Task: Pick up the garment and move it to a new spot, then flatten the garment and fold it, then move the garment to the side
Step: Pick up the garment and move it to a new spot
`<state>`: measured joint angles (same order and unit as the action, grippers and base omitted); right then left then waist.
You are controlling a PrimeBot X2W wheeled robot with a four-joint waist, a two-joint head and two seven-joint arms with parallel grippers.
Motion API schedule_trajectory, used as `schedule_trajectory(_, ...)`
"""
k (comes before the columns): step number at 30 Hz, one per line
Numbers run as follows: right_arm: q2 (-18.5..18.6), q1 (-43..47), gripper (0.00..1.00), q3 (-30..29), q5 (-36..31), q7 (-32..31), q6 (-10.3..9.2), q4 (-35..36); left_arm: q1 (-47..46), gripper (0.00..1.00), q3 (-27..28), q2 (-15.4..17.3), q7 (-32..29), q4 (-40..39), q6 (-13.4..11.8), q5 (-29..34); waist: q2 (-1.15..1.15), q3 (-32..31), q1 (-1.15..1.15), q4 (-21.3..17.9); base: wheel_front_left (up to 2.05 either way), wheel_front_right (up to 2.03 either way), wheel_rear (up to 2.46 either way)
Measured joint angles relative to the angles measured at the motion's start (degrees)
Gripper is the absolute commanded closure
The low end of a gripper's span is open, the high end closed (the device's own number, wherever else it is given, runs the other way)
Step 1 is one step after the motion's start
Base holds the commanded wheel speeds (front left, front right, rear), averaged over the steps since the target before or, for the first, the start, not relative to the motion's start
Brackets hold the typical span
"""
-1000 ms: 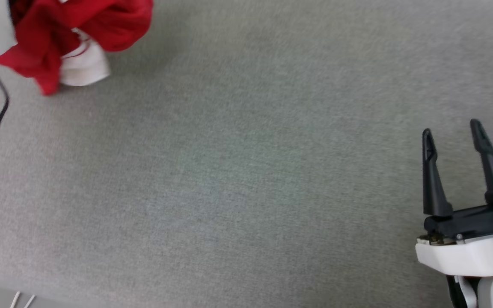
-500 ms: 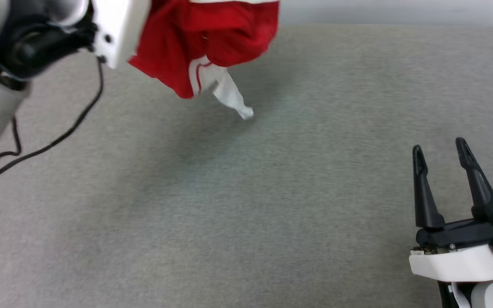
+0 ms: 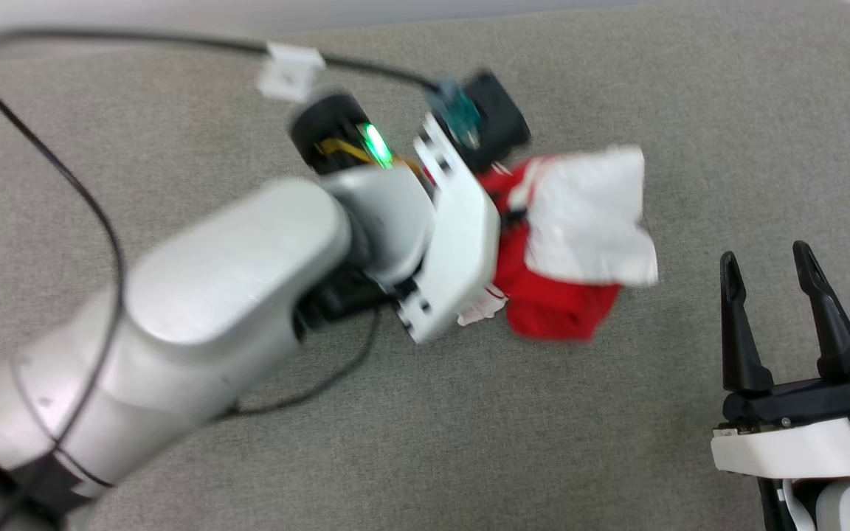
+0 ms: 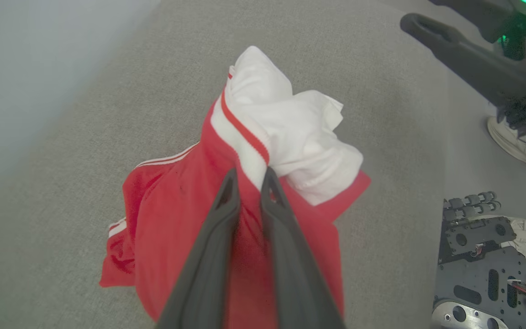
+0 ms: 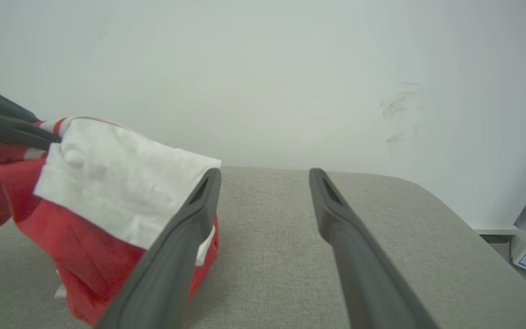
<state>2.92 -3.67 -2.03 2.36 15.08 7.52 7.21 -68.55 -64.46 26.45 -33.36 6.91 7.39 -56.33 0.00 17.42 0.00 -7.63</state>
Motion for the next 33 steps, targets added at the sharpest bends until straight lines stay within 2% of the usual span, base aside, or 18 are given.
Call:
schedule_trajectory(7,0.00,-0.50,0.00,-0.65,0.03,0.00,0.00,-1.27,8.43,1.00,-7.61,-6.45,4.30,5.14,0.00,-1.16,0.00,1.80,0.00,-0.70,0.00,0.00,0.00)
schedule_trajectory(14,-0.01,-0.51,0.00,-1.31,-0.20,0.00,-0.01,-2.07,18.31,1.00,-8.87,-9.03,1.01,7.24,-0.01,3.16,0.00,1.84,0.00,-0.40,0.00,0.00,0.00)
schedule_trajectory(16,-0.01,-0.47,0.00,-1.34,-0.42,0.00,-0.01,-2.37,20.11,1.00,-9.04,-9.70,1.77,7.24,0.00,4.14,0.00,1.41,0.00,-0.09,0.00,0.00,0.00)
schedule_trajectory(17,0.00,-0.46,0.00,-1.30,-0.53,0.00,-0.01,-2.52,20.10,0.18,-9.07,-9.79,3.49,7.56,0.00,4.92,0.00,1.11,0.00,0.10,0.00,0.00,0.00)
schedule_trajectory(18,-0.01,-0.42,0.00,-1.22,-0.77,0.00,0.00,-2.65,19.85,0.00,-9.04,-9.87,6.03,8.17,0.00,5.58,0.00,0.72,0.00,0.29,0.00,0.00,0.00)
schedule_trajectory(22,-0.01,0.66,0.00,-1.08,-1.07,0.00,-0.01,-3.14,18.36,0.00,-7.11,-11.04,16.86,10.33,-0.14,8.72,0.00,-1.31,0.00,0.97,0.00,0.00,0.00)
schedule_trajectory(25,-0.01,1.86,0.00,-1.36,-1.43,0.00,-0.01,-3.26,17.53,0.00,-4.36,-11.68,24.74,10.72,-2.37,11.54,0.00,-3.08,0.00,1.59,0.00,0.00,0.00)
schedule_trajectory(29,-0.01,2.99,0.00,-1.44,-1.90,0.00,-0.01,-3.34,17.46,0.00,-0.88,-10.94,33.95,11.26,-7.34,15.23,0.00,-5.01,0.00,2.80,0.00,0.00,0.00)
schedule_trajectory(33,-0.01,3.47,0.00,-1.36,-2.02,0.00,0.00,-3.35,18.48,0.00,3.44,-9.18,43.20,12.37,-14.43,17.93,0.00,-6.35,0.00,3.97,0.00,0.00,0.00)
